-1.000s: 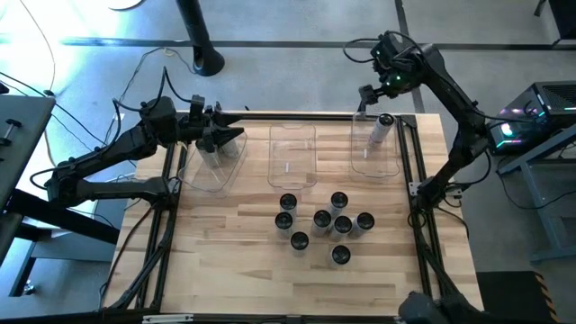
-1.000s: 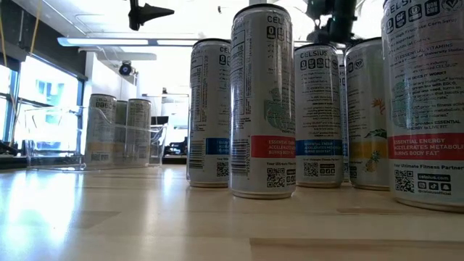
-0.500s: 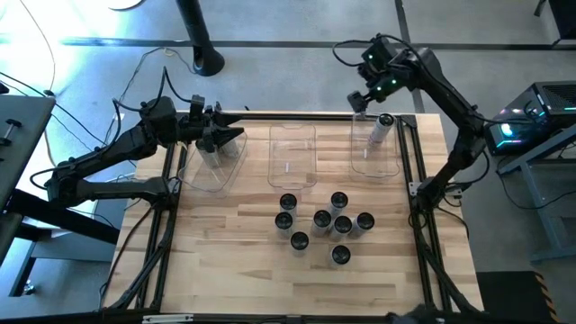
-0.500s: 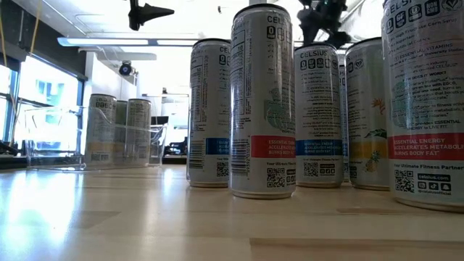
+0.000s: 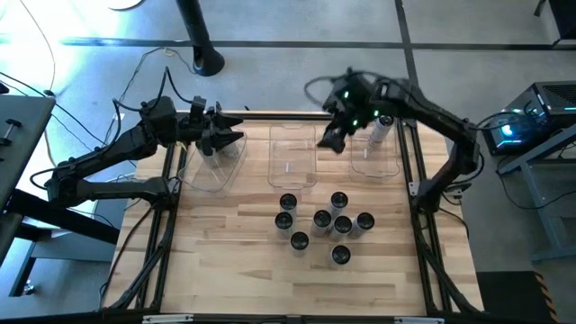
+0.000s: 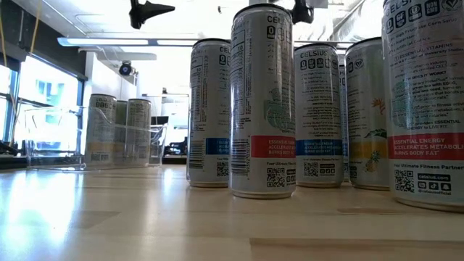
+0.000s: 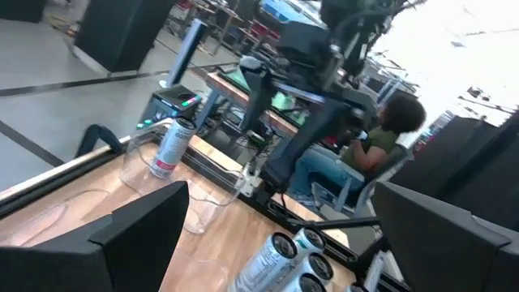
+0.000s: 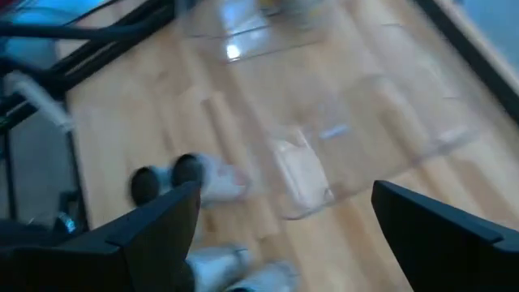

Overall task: Sort soda cans
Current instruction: Put the white-pink soda can into the top right transparent bin

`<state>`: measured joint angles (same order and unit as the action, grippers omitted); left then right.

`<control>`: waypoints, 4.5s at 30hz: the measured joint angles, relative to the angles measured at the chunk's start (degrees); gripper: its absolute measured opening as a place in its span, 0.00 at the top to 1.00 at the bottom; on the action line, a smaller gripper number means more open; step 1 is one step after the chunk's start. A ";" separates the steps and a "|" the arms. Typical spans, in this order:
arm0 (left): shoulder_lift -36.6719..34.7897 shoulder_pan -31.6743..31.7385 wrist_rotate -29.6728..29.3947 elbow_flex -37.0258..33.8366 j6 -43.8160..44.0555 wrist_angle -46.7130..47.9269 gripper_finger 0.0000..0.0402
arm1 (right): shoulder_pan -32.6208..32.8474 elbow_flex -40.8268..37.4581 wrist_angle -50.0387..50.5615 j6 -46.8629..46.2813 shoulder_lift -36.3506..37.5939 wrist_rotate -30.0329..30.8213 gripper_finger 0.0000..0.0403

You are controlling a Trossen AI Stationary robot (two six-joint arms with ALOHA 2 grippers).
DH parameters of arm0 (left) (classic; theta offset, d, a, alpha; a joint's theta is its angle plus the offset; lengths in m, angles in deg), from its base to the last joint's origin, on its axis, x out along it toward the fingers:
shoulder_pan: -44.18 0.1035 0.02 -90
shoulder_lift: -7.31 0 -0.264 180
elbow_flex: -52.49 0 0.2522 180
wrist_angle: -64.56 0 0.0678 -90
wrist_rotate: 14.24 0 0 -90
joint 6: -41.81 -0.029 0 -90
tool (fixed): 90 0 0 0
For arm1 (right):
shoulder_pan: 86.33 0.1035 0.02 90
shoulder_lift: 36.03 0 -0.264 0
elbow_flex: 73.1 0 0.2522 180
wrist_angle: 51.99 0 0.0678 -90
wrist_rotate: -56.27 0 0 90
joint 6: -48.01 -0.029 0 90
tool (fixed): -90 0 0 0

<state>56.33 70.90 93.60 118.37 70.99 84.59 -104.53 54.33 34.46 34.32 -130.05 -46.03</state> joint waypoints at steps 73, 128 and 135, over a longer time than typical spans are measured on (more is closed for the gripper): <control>5.09 -18.91 10.35 -0.02 6.60 -6.37 0.04 | 48.54 -0.16 17.37 -68.54 -19.80 13.53 0.11; 5.09 -18.88 10.56 -0.02 6.60 -6.12 0.04 | 48.20 -0.17 8.84 -71.53 -29.20 9.04 0.22; 5.09 -18.88 10.56 -0.02 6.62 -6.11 0.04 | 48.20 -0.15 8.38 -71.37 -29.59 7.57 0.41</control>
<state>61.42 52.02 104.16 118.35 77.62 78.47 -56.34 54.17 42.85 -37.05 -159.64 -38.46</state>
